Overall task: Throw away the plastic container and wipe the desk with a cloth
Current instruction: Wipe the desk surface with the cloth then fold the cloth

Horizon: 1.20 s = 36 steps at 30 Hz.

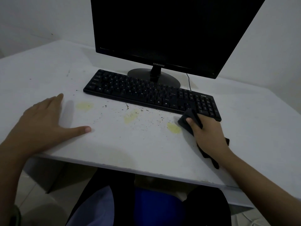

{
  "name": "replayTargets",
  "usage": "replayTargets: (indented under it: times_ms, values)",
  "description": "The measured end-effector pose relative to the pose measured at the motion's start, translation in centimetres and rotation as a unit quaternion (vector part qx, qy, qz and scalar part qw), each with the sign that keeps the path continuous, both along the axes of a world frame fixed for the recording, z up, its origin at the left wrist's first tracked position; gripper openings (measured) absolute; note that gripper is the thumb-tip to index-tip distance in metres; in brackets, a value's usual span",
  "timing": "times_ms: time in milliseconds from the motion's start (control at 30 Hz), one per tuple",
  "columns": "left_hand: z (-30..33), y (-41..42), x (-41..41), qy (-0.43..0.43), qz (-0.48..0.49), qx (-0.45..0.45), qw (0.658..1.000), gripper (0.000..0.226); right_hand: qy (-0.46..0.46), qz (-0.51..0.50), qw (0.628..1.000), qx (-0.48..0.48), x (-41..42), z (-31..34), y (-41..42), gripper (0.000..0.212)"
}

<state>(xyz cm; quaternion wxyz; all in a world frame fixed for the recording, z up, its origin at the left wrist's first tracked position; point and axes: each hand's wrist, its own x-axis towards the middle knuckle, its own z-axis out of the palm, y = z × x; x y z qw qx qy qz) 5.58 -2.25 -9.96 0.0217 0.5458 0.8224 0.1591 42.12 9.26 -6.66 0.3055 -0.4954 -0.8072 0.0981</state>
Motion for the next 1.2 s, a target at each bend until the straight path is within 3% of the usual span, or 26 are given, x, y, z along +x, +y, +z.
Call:
replayTargets:
  times_ms: [133, 300, 533, 700, 800, 933, 1033, 1200]
  values:
    - [0.1, 0.0, 0.0, 0.005, -0.001, -0.007, 1.0, 0.141, 0.02, 0.046, 0.998, -0.028, -3.2, 0.3, 0.4, 0.04]
    - [0.5, -0.2, 0.5, 0.006, 0.004, -0.013, 1.0, 0.139, -0.007, 0.096, 0.994, -0.044, -2.8, 0.1, 0.0, 0.039]
    - [0.5, -0.1, 0.5, 0.003, 0.003, -0.011, 1.0, 0.136, 0.002, 0.047, 0.998, -0.049, -1.6, 0.8, 1.3, 0.042]
    - [0.4, -0.3, 0.5, 0.005, 0.002, 0.001, 1.0, 0.14, -0.035, 0.111, 0.993, -0.033, -2.5, 0.3, 0.1, 0.016]
    - [0.2, -0.3, 0.3, 0.026, 0.001, -0.002, 1.0, 0.141, -0.051, 0.148, 0.987, -0.034, -0.7, 0.2, -1.0, 0.033]
    - [-0.1, -0.2, 0.1, 0.043, -0.007, -0.01, 0.999, 0.14, -0.093, 0.076, 0.992, 0.026, 1.2, 0.4, 0.0, 0.029]
    - [0.0, -0.2, 0.0, 0.043, -0.008, -0.016, 0.999, 0.14, -0.057, 0.036, 0.997, 0.038, -0.6, 0.4, 0.8, 0.024]
    - [0.0, -0.3, 0.2, 0.037, -0.006, -0.019, 0.999, 0.141, -0.057, 0.136, 0.989, -0.01, -2.3, 0.1, -1.5, 0.034]
